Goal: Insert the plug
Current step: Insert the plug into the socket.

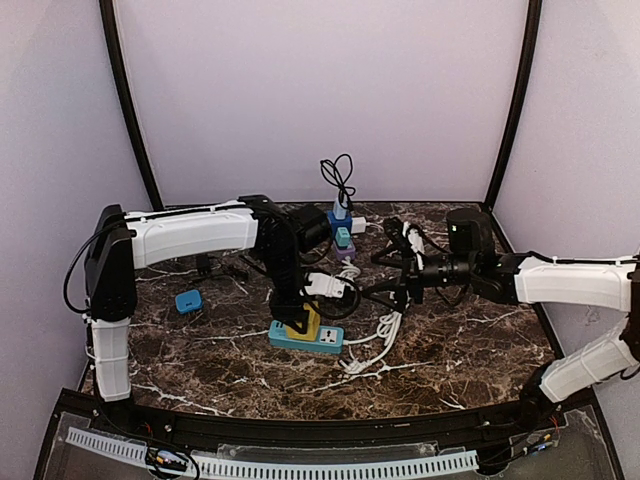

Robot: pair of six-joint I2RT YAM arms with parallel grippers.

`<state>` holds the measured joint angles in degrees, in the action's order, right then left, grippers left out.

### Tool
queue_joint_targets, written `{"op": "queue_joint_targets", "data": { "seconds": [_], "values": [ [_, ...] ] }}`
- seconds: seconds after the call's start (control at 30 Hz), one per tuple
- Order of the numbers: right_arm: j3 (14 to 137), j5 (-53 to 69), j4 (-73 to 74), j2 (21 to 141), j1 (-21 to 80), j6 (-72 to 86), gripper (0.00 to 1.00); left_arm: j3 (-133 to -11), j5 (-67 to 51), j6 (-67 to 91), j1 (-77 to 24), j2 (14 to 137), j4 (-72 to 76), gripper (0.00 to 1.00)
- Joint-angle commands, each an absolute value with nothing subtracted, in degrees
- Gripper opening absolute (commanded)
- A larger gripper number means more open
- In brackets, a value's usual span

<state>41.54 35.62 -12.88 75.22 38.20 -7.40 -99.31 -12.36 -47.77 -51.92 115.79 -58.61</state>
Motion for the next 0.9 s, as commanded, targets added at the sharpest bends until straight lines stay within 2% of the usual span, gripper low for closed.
{"op": "queue_joint_targets", "data": {
  "seconds": [0.0,0.3,0.5,0.87],
  "values": [
    [40.41,36.65,-14.79,73.68,37.62,-7.47,0.99,-98.73,-11.98,-47.24,-52.15,115.36,-58.42,0.01],
    [40.17,36.69,-14.74,72.5,37.44,-7.82,0.99,-96.29,-7.88,-47.19,-54.25,115.28,-60.87,0.01],
    [40.51,37.47,-15.03,72.86,37.44,-7.01,0.99,-94.96,-1.54,-45.61,-55.79,115.58,-56.98,0.01],
    [39.58,37.71,-15.36,70.88,37.44,-6.59,0.99,-84.41,3.13,-35.45,-56.08,118.51,-54.26,0.01]
  ]
}}
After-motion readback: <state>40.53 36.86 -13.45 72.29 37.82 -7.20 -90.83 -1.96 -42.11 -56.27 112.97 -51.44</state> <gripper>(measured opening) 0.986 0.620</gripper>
